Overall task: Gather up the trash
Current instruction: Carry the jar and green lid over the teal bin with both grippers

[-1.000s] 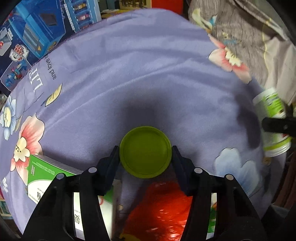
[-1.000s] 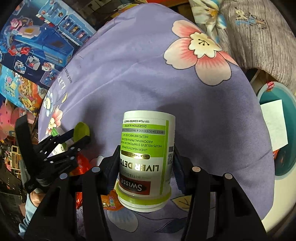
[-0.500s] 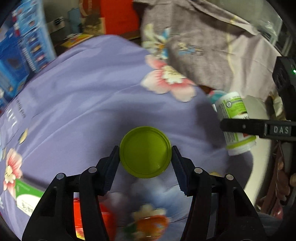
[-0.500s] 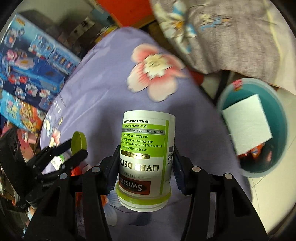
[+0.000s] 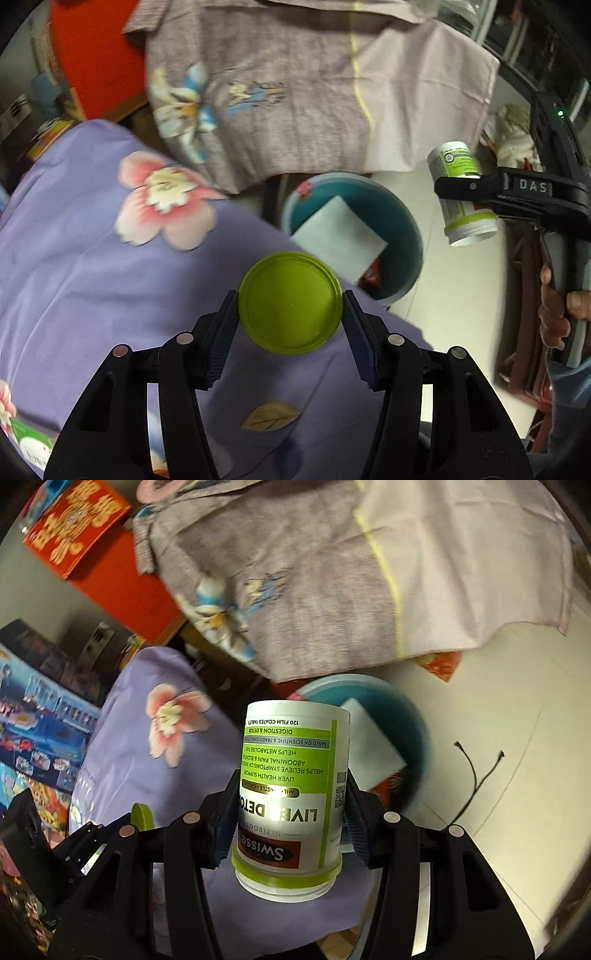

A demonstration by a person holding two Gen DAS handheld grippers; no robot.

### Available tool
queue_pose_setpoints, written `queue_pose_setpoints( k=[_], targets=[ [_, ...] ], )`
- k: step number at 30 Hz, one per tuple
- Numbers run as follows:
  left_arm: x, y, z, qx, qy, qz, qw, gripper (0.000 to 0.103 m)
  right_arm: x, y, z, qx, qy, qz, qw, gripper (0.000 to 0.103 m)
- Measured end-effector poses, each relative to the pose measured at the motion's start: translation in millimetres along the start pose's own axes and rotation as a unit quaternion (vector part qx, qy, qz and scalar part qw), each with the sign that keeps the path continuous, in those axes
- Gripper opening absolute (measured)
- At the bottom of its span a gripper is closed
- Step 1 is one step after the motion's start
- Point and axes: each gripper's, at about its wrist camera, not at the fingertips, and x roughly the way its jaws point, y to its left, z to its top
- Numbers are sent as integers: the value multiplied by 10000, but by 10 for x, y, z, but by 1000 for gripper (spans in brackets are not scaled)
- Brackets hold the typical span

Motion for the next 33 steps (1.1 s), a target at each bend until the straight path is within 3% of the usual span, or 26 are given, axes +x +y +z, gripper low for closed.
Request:
queue_pose_setpoints(
  k=[15, 16, 17, 18, 24, 33],
  targets=[
    [652, -295, 290, 16, 495, -176, 9986, 57, 786, -344, 206, 141, 644, -83, 9978, 50],
    [682, -298, 304, 10, 516, -179, 9985, 57, 833, -349, 222, 155, 675, -71, 9976, 52],
    [703, -298, 317, -5, 535, -185, 9984, 57, 866, -364, 232, 201, 699, -41, 9973, 60],
    [722, -291, 331, -13, 553, -188, 9983, 57, 877, -376, 236, 254, 698, -5, 9972, 67],
    [817, -293, 358, -42, 644, -196, 9977, 57, 848, -491, 257, 339, 659, -74, 9972, 73],
    [914, -408, 349, 105, 737, -256, 9969, 57, 698, -728, 222, 611, 590, -179, 9962, 76]
  ],
)
